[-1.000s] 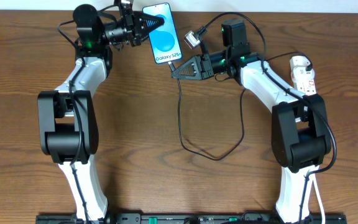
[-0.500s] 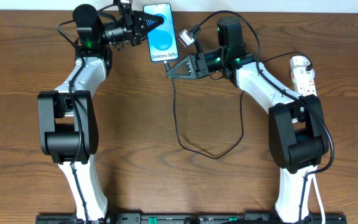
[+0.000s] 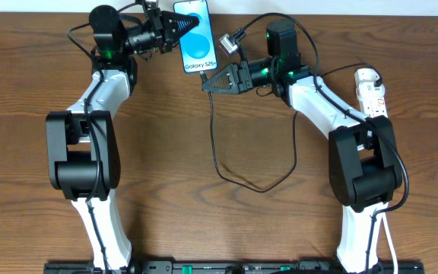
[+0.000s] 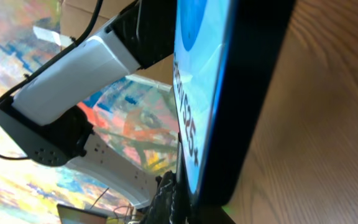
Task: Plug charger to phone and switch on socket
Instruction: 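Align and push the connector into the phone's port with the right gripper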
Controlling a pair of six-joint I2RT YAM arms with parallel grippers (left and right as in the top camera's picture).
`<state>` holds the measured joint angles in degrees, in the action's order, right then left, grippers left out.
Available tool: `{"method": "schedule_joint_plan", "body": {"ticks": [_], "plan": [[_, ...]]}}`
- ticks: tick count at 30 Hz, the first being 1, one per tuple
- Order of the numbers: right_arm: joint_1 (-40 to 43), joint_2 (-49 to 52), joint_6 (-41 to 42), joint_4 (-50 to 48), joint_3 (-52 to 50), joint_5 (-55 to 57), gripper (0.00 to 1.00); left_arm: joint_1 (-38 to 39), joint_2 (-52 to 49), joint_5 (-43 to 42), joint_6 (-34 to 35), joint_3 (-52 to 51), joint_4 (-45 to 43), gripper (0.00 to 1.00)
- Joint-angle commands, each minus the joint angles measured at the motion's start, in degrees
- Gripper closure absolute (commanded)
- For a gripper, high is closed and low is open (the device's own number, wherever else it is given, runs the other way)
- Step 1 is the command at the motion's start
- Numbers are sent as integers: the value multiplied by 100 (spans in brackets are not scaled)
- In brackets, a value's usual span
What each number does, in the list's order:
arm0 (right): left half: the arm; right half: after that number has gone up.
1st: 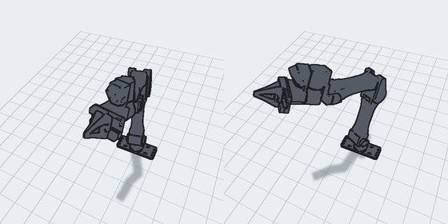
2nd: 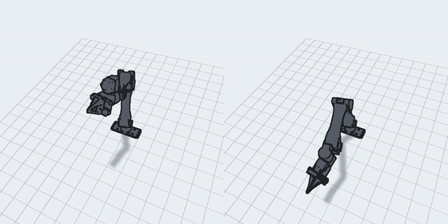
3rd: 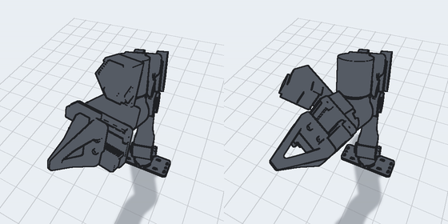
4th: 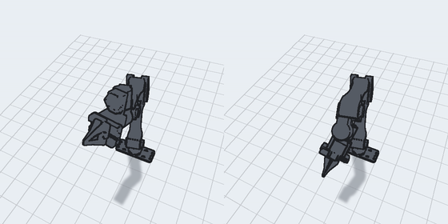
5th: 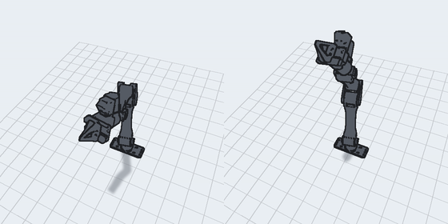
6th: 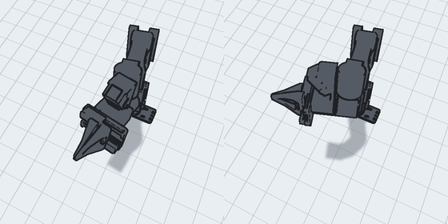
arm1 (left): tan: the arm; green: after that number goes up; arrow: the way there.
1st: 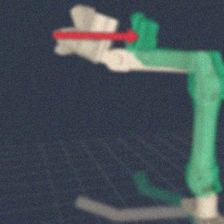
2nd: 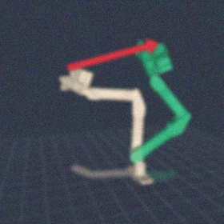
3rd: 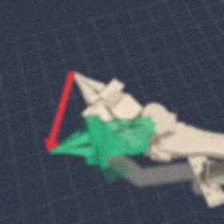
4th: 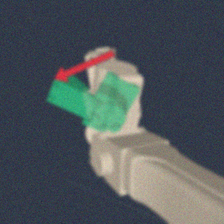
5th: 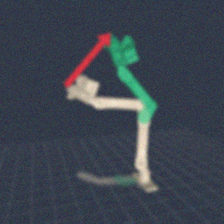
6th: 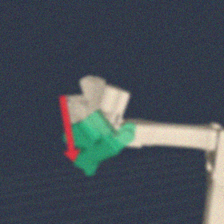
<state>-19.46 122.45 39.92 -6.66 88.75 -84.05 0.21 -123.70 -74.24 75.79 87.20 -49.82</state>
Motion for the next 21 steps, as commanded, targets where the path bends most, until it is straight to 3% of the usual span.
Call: {"method": "schedule_joint_plan", "body": {"ticks": [1, 10, 21], "plan": [[7, 48, 81, -74, 48, 378, 99, 48, 208, 74, -181, 35, 2, 93], [-68, 48, 754, -1080, 48, 459, 99, 52, 208, 181, -136, 35, 133, 93], [-74, 48, 782, -1075, 48, 525, 99, 52, 208, -11, -144, 35, 129, 92]]}}
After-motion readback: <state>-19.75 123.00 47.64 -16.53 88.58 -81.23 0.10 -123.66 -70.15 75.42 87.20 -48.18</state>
